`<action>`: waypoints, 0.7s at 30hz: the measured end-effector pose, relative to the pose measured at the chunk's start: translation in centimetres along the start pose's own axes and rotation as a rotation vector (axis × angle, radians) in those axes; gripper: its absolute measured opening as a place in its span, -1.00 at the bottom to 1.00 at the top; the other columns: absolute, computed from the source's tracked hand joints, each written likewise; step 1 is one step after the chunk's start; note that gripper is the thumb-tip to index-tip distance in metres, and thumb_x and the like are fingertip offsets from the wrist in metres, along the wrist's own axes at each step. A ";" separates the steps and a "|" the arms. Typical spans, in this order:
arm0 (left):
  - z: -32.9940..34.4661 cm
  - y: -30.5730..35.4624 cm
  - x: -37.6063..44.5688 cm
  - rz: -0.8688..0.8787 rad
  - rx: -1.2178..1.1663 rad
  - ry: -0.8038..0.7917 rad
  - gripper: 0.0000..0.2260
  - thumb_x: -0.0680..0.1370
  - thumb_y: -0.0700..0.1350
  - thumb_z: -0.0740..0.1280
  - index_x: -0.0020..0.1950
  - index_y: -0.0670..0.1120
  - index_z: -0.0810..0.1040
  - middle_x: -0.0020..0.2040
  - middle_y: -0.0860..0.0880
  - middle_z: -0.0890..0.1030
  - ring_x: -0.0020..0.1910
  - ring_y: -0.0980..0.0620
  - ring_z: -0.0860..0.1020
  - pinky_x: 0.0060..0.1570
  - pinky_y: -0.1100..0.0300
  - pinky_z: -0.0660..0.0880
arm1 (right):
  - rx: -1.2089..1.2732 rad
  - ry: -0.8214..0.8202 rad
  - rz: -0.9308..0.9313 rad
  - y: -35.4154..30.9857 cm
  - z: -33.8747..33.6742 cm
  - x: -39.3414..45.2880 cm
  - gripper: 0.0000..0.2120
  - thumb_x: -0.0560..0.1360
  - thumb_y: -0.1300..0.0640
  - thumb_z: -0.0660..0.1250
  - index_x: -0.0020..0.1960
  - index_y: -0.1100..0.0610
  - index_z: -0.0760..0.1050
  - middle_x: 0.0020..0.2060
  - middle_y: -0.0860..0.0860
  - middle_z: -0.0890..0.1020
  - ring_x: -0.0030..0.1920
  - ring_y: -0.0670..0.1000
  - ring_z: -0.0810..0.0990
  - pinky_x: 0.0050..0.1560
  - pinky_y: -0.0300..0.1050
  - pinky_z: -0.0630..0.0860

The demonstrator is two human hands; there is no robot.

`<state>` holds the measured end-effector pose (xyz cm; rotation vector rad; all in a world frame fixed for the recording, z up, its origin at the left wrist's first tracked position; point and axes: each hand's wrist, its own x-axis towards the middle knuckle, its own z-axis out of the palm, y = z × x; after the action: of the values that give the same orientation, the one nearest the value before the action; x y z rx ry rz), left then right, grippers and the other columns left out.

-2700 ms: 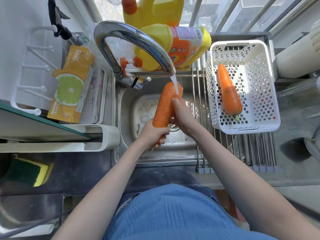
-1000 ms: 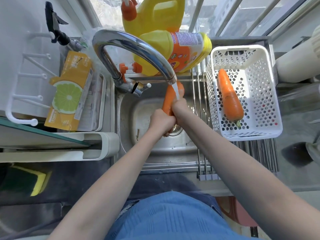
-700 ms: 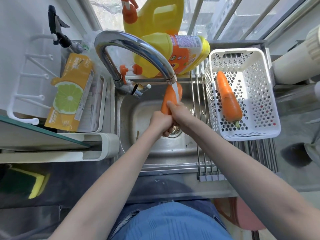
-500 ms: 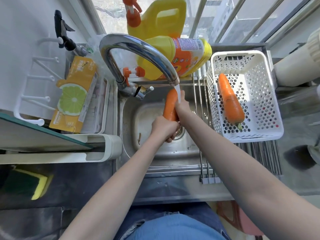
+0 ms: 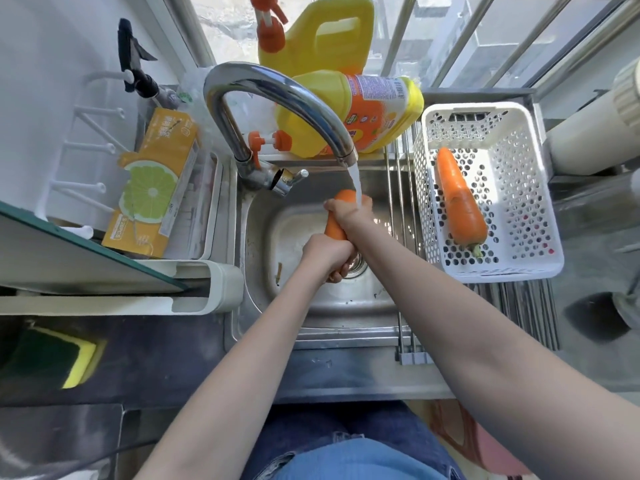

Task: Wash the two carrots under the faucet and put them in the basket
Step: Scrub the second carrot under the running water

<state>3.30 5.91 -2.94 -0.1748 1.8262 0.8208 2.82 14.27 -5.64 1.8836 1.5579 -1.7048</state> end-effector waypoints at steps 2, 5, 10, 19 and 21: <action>0.3 -0.2 0.2 0.017 -0.003 0.029 -0.92 0.38 -0.31 0.21 -0.27 -0.15 0.43 -0.53 -0.03 0.42 -0.69 0.10 0.32 -0.63 0.40 0.19 | 0.006 -0.001 -0.008 -0.3 -0.2 -0.1 -0.38 0.49 -0.07 0.35 0.43 0.18 0.26 0.17 0.11 0.47 0.25 0.23 0.48 0.13 -0.01 0.38; 1.2 -0.7 0.1 0.053 0.056 0.081 -0.88 0.37 -0.26 0.27 -0.12 -0.20 0.53 -0.44 -0.07 0.51 -0.62 0.06 0.41 -0.61 0.33 0.31 | -0.042 -0.072 -0.016 -0.3 -0.6 1.1 -0.50 0.59 -0.17 0.10 0.37 0.12 0.39 0.22 0.08 0.50 0.15 0.16 0.50 0.15 0.01 0.42; 2.0 -1.3 0.6 0.083 0.122 0.147 -0.86 0.41 -0.22 0.30 -0.05 -0.18 0.53 -0.39 -0.08 0.55 -0.55 0.02 0.46 -0.61 0.34 0.34 | -0.007 -0.059 0.024 -0.1 -1.5 1.1 -0.50 0.59 -0.18 0.08 0.35 0.13 0.42 0.18 0.10 0.54 -0.09 0.09 0.55 -0.19 -0.16 0.37; 3.5 -1.1 0.7 0.094 -0.137 0.171 -0.85 0.38 -0.28 0.24 -0.10 -0.21 0.55 -0.46 -0.09 0.50 -0.60 0.04 0.42 -0.62 0.33 0.29 | -0.032 -0.248 -0.146 1.2 -2.4 0.2 -0.37 0.62 -0.09 0.17 0.57 0.08 -0.01 0.36 0.15 0.39 0.26 0.18 0.47 0.12 0.01 0.44; 3.1 -1.0 0.6 0.120 -0.190 0.121 -0.91 0.39 -0.30 0.24 -0.16 -0.19 0.51 -0.47 -0.08 0.47 -0.60 0.06 0.41 -0.62 0.32 0.27 | 0.011 -0.389 -0.163 1.7 -3.1 0.0 -0.22 0.61 0.06 0.26 0.57 -0.04 -0.25 0.41 0.14 0.34 0.29 0.19 0.47 0.21 0.07 0.49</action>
<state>5.93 7.17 -4.48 -0.2422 1.8840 1.0900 6.10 15.71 -5.48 1.3486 1.5748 -2.0006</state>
